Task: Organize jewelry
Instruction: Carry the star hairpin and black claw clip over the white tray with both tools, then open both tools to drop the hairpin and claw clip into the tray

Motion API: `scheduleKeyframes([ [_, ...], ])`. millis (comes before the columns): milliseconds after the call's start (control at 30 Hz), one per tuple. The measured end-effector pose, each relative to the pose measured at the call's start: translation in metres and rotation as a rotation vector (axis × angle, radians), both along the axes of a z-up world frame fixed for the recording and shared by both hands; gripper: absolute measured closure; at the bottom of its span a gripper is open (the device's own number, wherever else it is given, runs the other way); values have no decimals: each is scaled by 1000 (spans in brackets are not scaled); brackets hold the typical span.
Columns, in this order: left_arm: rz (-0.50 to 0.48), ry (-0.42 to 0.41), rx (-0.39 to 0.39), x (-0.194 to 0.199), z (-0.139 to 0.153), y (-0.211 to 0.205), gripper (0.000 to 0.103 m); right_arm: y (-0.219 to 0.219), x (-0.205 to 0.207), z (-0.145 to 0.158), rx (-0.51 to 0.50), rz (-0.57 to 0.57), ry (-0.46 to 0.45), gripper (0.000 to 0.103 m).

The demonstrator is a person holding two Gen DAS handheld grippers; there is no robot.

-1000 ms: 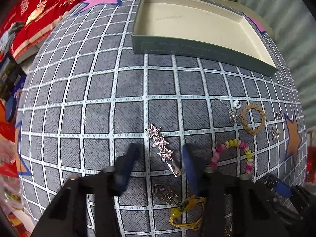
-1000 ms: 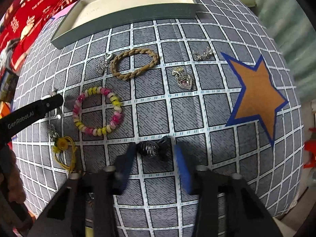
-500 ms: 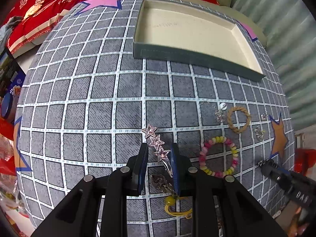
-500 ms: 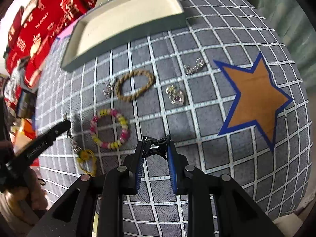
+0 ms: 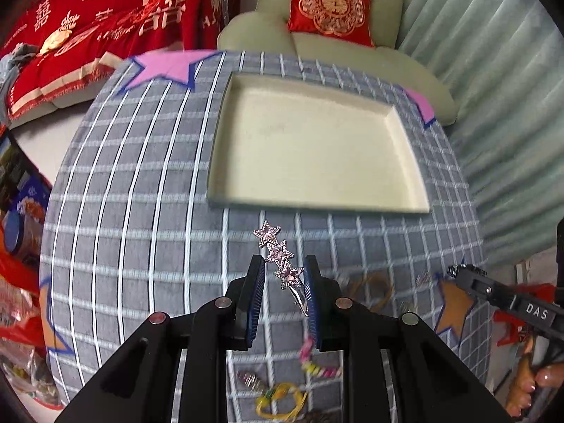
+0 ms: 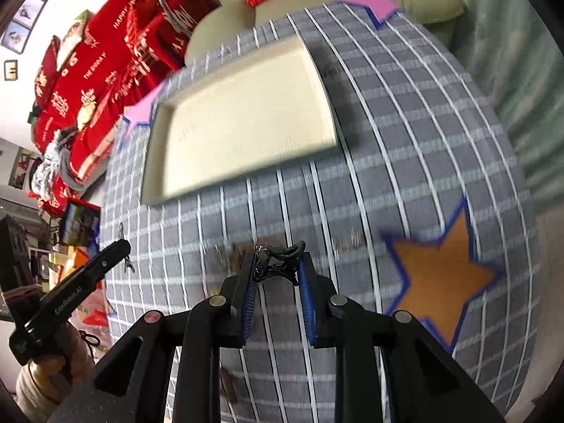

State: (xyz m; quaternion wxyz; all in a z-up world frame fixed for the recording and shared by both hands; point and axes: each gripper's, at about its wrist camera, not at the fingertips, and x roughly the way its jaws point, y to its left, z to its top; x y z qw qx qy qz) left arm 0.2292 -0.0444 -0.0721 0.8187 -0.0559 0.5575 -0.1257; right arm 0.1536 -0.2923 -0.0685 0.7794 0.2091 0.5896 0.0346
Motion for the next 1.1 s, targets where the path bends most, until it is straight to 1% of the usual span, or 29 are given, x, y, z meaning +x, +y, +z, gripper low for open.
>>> scheduleKeyframes([
  [33,-2,-10,0,5,4,-3,71,-1,12,3,2,7,-11,78],
  [100,-8,-29,5,9,15,8,71,-1,32,7,2,20,-30,78],
  [267,7,-50,17,48,14,-9,71,-1,84,8,9,49,-51,78],
  [400,24,-51,48,78,-3,-22,71,1,124,-1,10,72,-52,78],
  [433,26,-52,56,80,-7,-25,71,2,131,-4,7,79,-52,78],
  [600,35,-43,112,107,-32,-38,71,9,165,-27,-9,113,-33,78],
  [800,36,-25,186,124,-62,-45,71,15,188,-59,-22,139,3,78],
  [933,41,-14,217,125,-72,-45,70,21,191,-73,-45,167,16,78],
  [1033,43,4,230,128,-79,-44,70,23,193,-79,-51,167,28,78],
  [1100,42,-4,231,128,-80,-44,70,23,193,-82,-59,165,36,78],
])
